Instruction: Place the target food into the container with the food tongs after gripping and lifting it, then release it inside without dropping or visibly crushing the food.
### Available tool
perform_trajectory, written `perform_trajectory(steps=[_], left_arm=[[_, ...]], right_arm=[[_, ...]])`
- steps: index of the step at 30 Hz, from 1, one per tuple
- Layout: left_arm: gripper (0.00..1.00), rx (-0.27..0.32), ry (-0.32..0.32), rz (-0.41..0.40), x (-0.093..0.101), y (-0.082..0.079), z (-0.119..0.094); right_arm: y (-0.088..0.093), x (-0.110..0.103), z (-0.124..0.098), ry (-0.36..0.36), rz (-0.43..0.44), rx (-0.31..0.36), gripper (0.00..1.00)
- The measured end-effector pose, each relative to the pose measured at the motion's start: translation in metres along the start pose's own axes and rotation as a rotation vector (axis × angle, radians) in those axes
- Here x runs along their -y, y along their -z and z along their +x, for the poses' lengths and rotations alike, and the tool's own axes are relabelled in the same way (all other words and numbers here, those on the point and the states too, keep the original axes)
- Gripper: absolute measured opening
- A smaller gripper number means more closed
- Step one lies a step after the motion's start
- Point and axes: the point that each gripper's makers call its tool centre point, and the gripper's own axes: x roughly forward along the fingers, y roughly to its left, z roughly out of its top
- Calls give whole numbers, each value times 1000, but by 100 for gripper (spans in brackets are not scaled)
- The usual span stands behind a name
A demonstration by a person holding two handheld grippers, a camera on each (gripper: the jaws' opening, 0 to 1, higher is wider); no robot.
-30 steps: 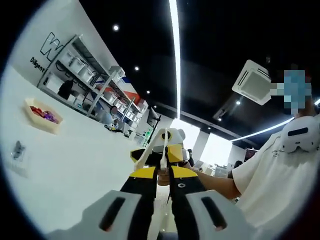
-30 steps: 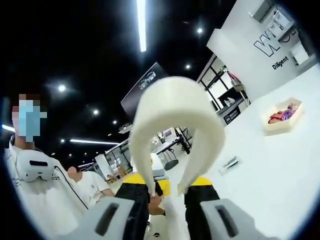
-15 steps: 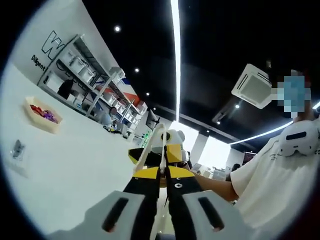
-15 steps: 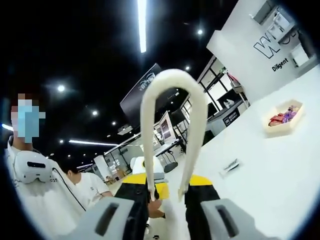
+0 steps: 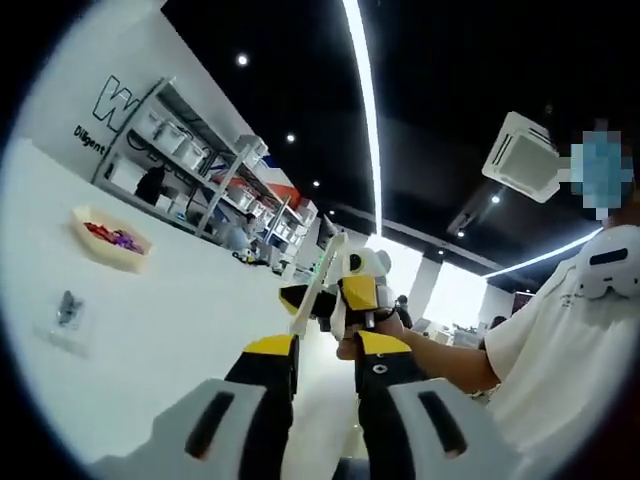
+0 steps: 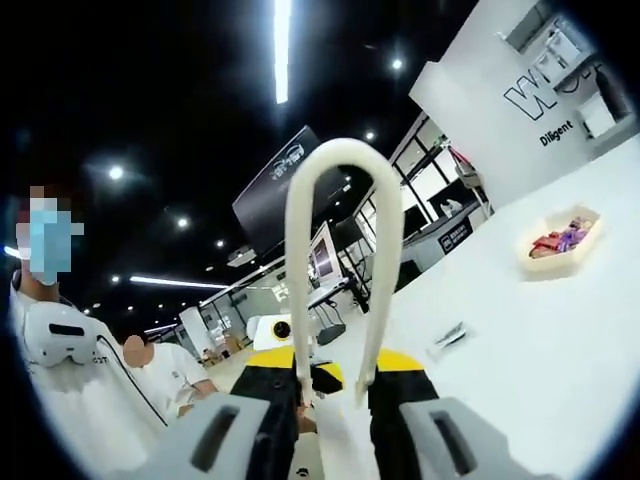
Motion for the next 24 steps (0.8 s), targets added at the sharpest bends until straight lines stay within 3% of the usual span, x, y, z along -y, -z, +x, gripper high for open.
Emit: perform_trajectory(steps=[3, 7, 12, 15, 17, 21, 24], left_arm=[[33, -36, -77, 34, -12, 0, -13], [58, -65, -172, 36, -24, 5, -26], [73, -99, -266, 71, -35, 11, -39], [75, -95, -320, 95, -42, 10, -45], [76, -114, -392, 123, -52, 12, -52], [77, -124, -444, 150, -58, 13, -60], [76, -118, -449, 145, -56, 12, -64]], right_arm=[[-2, 11, 1, 35, -17, -7, 19], [1, 22, 5, 58, -33, -26, 20], [3, 33, 15, 92, -75, -57, 20], [2, 41, 23, 124, -101, -84, 20], [0, 47, 30, 137, -99, -94, 20], [-1, 57, 44, 182, -125, -113, 20], [-4, 64, 55, 205, -127, -111, 20]])
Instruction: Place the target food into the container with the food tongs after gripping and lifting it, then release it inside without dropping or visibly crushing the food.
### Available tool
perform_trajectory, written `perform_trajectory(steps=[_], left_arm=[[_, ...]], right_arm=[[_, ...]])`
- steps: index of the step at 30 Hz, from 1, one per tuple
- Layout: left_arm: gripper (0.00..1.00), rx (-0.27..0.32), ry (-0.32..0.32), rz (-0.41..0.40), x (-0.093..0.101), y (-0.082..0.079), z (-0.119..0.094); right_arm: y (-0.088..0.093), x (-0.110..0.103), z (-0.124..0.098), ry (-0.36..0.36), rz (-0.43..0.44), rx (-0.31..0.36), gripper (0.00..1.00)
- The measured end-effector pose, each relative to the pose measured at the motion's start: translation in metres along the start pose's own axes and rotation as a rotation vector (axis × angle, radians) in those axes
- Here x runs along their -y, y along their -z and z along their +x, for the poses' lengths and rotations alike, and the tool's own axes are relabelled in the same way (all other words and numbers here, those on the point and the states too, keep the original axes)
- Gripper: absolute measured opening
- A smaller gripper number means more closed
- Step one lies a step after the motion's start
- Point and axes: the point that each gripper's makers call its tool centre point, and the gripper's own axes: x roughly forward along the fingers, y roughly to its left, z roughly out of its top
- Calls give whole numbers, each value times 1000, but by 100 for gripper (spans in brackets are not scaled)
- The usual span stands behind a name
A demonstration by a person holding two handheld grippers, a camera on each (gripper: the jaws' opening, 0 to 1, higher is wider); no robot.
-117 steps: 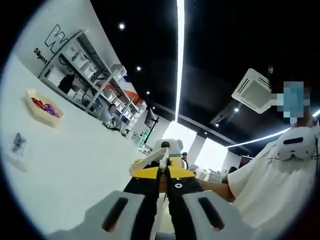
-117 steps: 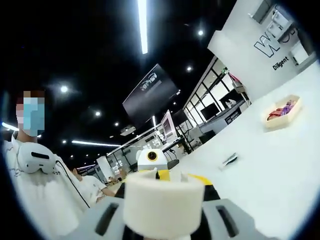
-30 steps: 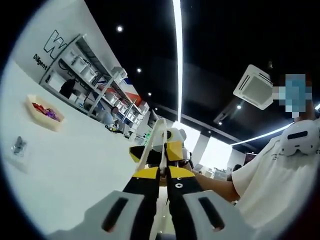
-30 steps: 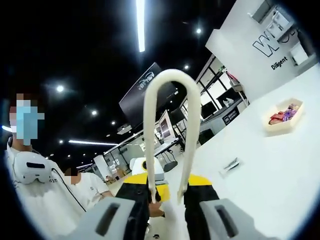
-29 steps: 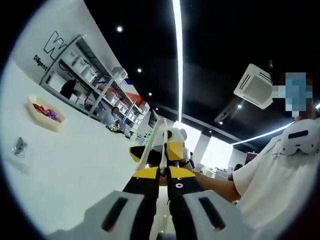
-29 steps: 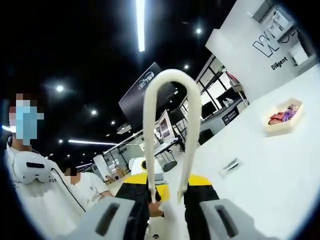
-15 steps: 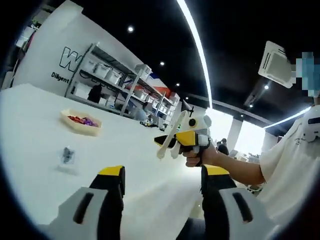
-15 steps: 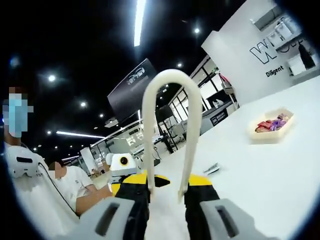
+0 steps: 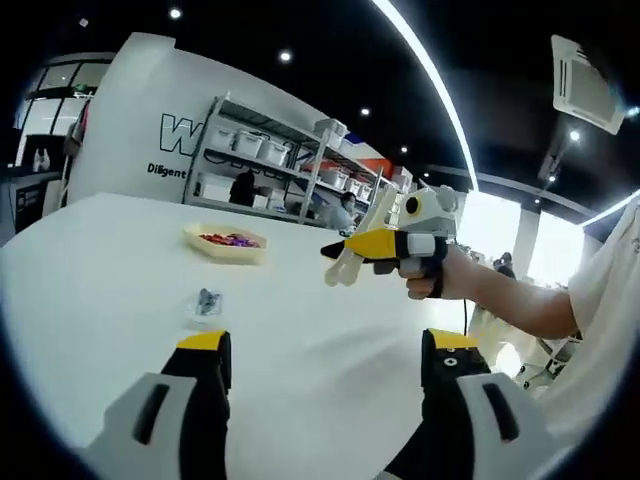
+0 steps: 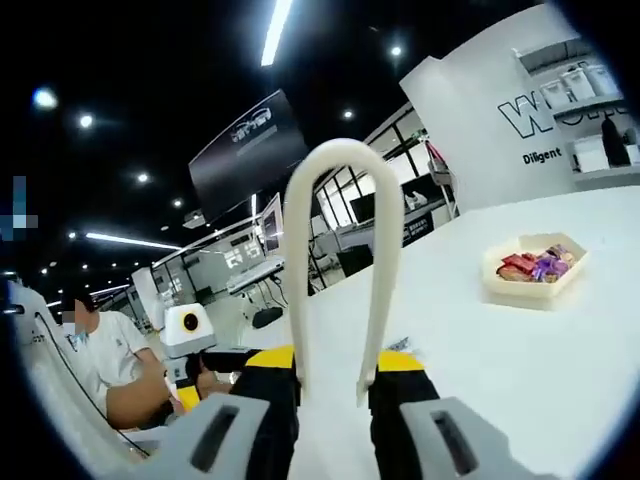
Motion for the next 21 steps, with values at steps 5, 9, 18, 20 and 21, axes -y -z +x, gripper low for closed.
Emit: perform_trajectory(steps=[5, 9, 18, 20, 21], left_arm=[[75, 10, -10, -7, 0, 0, -7], [74, 19, -16, -12, 0, 1, -13], [72, 30, -24, -18, -6, 1, -18], [72, 35, -18, -26, -7, 1, -18], [72, 36, -16, -28, -7, 1, -18]], right_arm=[[6, 18, 24, 77, -14, -33, 20], [16, 28, 43, 95, 13, -57, 20], [36, 53, 71, 164, 103, -108, 20], [37, 57, 74, 167, 124, -98, 20], [37, 58, 75, 173, 126, -95, 20]])
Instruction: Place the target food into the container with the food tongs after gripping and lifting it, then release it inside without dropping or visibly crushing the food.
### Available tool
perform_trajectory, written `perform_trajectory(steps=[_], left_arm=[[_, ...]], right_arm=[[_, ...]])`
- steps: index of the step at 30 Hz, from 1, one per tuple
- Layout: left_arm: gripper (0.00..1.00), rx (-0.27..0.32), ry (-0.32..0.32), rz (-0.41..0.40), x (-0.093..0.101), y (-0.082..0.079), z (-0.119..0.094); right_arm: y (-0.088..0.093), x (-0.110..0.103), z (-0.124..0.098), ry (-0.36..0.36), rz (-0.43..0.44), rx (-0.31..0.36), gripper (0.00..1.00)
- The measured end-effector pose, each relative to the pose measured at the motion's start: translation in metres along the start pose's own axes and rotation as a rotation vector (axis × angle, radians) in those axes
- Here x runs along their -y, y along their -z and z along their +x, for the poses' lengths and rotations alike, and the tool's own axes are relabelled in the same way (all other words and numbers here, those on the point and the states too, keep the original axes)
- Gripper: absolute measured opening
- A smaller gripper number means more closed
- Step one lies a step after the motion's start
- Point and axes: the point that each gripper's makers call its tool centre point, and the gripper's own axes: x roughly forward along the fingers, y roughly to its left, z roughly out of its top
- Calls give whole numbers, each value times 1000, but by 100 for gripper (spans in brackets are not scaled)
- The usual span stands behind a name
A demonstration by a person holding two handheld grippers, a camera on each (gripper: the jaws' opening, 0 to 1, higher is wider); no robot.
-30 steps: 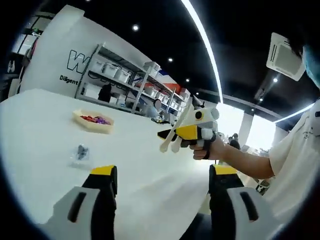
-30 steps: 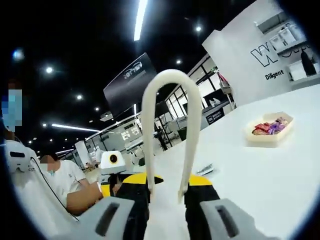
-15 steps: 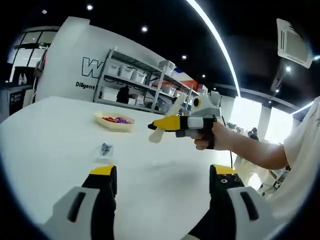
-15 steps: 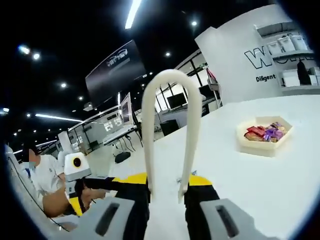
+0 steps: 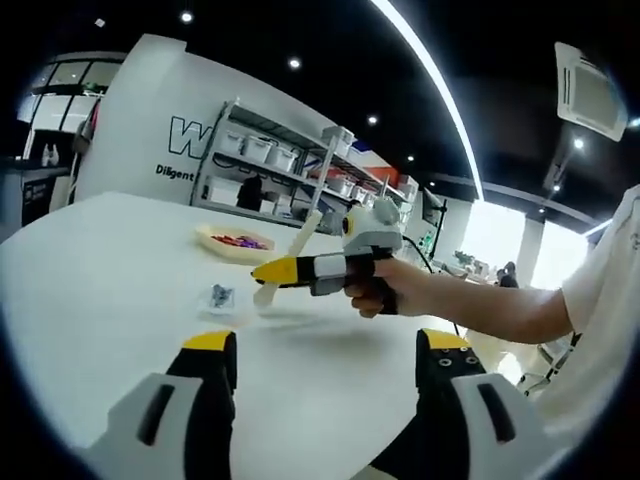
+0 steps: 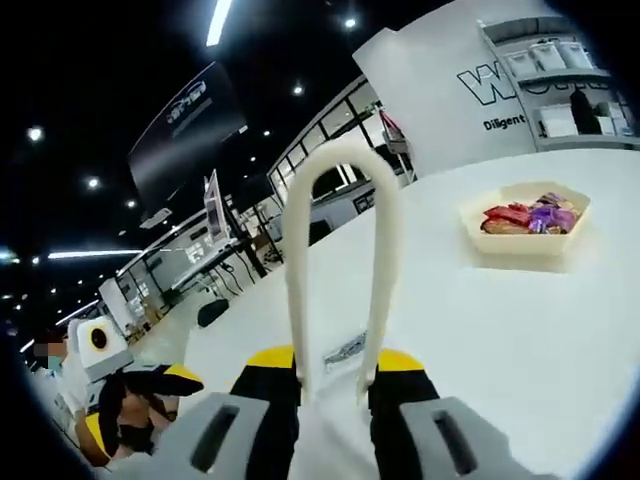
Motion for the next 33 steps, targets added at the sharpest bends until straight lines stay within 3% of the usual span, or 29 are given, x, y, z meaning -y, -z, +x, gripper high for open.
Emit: perform_trajectory(steps=[6, 12, 28, 33], left_arm=[[71, -18, 2, 7, -3, 6, 2], [71, -23, 9, 4, -3, 8, 2], [69, -30, 6, -2, -7, 10, -4], [69, -33, 2, -1, -8, 11, -5]], right_arm=[[-3, 5, 12, 22, 26, 10, 20], [-11, -6, 24, -4, 64, 47, 20], [-32, -32, 50, -46, 20, 67, 20], [-28, -21, 47, -1, -13, 57, 20]])
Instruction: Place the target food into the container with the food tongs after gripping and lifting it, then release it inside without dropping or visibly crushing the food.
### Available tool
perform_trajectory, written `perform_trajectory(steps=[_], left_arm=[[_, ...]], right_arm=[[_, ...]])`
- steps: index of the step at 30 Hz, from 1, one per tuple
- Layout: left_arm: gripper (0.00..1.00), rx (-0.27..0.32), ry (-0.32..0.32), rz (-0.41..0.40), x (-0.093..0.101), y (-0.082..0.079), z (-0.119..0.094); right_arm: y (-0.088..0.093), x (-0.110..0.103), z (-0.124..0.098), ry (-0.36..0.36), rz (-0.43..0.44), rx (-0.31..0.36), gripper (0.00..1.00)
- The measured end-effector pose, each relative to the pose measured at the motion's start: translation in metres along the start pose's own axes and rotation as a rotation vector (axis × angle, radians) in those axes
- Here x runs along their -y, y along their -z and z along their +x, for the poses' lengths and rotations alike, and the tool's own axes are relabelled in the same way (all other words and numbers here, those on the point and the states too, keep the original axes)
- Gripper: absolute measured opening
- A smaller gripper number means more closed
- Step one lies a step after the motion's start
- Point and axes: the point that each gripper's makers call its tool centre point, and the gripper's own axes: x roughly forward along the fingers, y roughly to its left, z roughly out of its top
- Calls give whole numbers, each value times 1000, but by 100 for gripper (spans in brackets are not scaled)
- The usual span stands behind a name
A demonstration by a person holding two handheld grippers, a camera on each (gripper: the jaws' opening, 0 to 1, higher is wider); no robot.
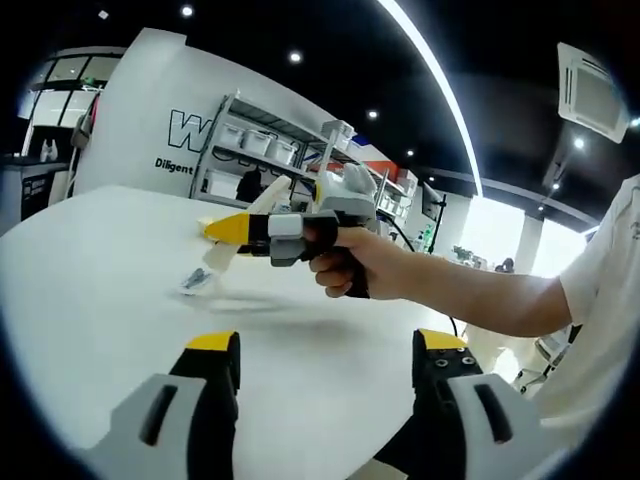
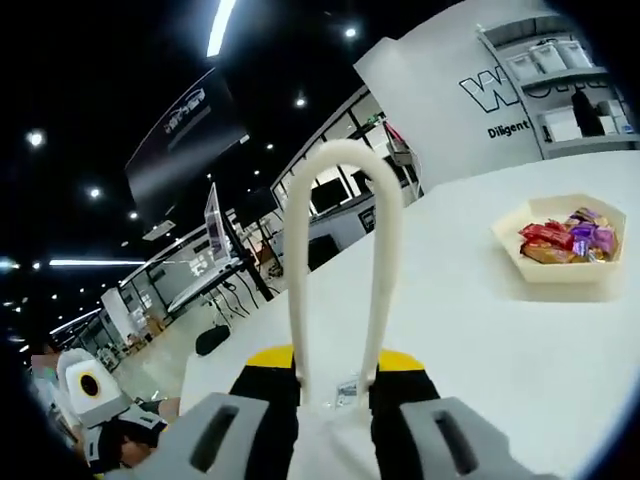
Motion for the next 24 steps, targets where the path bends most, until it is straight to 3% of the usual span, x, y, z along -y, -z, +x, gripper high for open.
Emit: perform_trajectory(steps=[8, 18, 24], left_arm=[[68, 7, 3, 3, 2, -2, 2], [67, -2, -5, 4, 0, 1, 0], [67, -6, -12, 2, -3, 2, -2]], right_arm=[[-5, 25, -13, 48, 18, 21, 20], [4, 40, -3, 101, 81, 22, 20], [0, 45, 0, 98, 132, 46, 20]])
